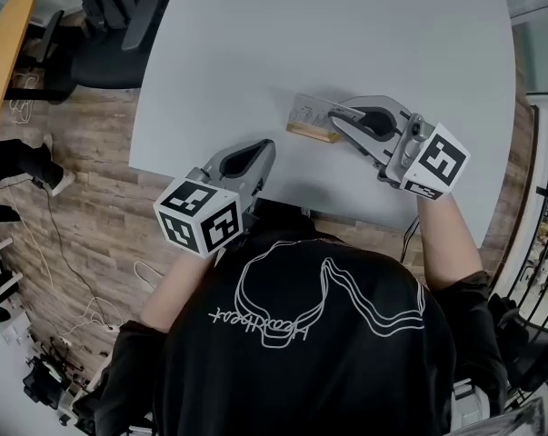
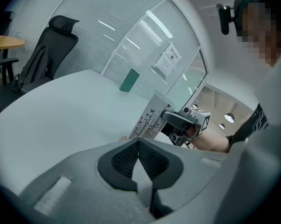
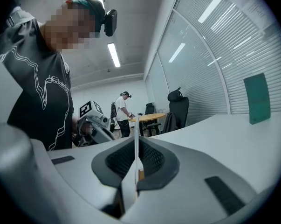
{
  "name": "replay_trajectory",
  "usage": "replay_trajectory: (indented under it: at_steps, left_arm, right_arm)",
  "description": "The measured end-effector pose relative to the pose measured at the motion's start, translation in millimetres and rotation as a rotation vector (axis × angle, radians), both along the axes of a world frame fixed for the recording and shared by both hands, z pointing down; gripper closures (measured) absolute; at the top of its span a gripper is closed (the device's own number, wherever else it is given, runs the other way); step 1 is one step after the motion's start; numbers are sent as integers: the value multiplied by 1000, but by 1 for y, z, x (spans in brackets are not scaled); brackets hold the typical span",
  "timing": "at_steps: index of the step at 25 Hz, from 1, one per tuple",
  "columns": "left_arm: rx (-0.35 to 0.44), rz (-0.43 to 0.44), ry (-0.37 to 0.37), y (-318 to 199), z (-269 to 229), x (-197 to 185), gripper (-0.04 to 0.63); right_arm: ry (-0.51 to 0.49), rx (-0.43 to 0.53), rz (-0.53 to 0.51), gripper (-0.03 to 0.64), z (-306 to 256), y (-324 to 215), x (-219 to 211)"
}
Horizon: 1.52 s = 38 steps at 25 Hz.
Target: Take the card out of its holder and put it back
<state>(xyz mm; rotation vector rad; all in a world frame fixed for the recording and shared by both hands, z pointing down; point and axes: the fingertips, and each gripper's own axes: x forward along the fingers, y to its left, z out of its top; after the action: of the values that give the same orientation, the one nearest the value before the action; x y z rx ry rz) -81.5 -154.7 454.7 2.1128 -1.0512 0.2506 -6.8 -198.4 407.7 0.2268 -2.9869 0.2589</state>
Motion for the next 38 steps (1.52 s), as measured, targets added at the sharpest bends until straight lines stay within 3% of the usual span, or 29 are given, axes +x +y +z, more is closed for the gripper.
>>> replay_trajectory:
  at_steps: [27,38]
  left_arm:
    - [-16,-20,0,1,5,-4,581]
    - [-31,-26,-5,0,15,-6,581]
  right_arm:
    - [26,23,-32,592,9,3,-3]
    - [27,-11,-21,592,33,0,-2]
